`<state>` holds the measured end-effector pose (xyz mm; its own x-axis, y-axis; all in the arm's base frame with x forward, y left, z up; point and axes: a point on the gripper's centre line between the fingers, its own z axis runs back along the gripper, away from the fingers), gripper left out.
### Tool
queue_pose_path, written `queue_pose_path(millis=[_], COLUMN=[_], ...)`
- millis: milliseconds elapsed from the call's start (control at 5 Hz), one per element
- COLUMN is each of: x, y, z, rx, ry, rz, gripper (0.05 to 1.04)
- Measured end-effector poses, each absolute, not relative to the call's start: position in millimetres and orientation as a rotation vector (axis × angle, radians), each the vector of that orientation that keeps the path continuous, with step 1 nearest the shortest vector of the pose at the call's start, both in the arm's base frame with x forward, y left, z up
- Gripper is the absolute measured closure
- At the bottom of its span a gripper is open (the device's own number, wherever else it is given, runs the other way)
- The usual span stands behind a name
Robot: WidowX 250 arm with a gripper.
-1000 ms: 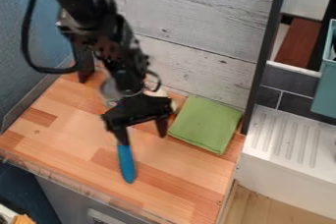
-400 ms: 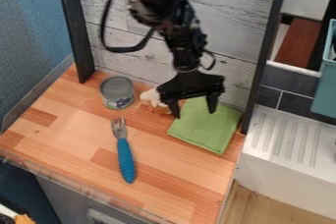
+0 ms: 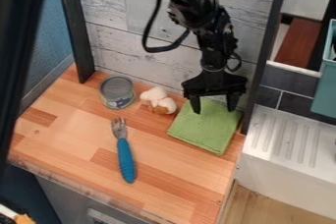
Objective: Move the green cloth to the right side of the blue fork
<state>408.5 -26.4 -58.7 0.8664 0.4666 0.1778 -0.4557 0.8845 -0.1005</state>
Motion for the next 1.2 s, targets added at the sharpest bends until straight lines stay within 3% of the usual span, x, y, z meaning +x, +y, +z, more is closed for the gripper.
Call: queue_pose_path(millis=[600,1200], x=[409,371], y=[-26,-31], z=[-83,-97], rx=[-0.019,0.010], ry=[-0.171,-0.127], rz=[0.417,0.373], gripper=[0.084,0.083])
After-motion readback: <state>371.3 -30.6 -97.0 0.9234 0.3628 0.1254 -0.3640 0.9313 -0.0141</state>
